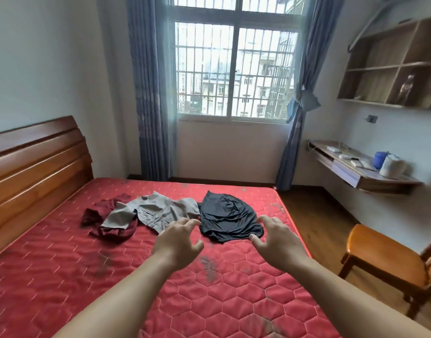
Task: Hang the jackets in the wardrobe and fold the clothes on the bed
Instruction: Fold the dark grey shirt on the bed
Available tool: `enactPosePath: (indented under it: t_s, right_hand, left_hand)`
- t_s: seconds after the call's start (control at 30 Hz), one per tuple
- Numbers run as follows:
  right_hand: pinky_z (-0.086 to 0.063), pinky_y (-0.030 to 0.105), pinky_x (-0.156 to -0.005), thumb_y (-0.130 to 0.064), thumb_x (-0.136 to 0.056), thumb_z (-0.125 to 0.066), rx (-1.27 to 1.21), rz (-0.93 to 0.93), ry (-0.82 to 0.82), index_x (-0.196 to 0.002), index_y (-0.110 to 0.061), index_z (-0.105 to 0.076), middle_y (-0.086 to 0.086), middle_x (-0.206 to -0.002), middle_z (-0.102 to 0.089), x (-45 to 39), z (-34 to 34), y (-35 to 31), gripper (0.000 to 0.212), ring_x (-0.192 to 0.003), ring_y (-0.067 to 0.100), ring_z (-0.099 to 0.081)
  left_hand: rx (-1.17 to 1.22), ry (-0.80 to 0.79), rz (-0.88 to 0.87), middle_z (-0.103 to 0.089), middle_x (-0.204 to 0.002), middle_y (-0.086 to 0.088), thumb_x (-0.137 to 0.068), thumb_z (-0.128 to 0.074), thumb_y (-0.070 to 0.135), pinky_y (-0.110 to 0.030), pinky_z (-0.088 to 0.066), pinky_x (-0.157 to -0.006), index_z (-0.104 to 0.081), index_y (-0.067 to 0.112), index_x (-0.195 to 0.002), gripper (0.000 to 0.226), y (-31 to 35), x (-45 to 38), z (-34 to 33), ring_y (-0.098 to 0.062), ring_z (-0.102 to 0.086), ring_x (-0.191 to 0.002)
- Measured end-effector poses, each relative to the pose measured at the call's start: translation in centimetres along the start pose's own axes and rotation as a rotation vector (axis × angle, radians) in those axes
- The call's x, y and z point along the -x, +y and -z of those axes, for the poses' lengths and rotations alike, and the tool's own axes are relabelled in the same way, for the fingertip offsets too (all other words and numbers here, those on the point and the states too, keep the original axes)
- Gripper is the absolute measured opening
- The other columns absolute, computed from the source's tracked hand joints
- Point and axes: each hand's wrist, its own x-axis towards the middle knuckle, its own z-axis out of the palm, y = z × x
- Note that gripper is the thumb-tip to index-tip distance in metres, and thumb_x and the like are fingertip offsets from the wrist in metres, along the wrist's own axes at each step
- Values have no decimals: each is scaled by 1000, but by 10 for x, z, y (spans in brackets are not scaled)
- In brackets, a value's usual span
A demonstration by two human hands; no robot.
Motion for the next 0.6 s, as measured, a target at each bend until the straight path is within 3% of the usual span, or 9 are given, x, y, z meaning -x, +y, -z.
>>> enactPosePath:
  t_s: [0.43,0.6]
  right_hand:
    - [-48,40,-93,-49,-88,-54,-37,-70,-59,-135,-26,-45,1,-131,-54,-162,-55,76,53,-118,23,-54]
    - [-47,42,-96,-49,-89,-54,-85,-89,-150,-137,-24,-44,3,-135,-52,-242,-92,117,54,-120,24,-53]
  left_hand:
    - [-44,-103,41,-51,-133,8,-85,-54,46,-37,-51,-92,-47,35,-134,51,-11,-161,-65,-15,-49,-121]
    - [-115,-137,119,-49,-138,7,-85,-53,48,-37,-50,-91,-45,35,-137,54,-13,-220,-93,-17,-47,-124]
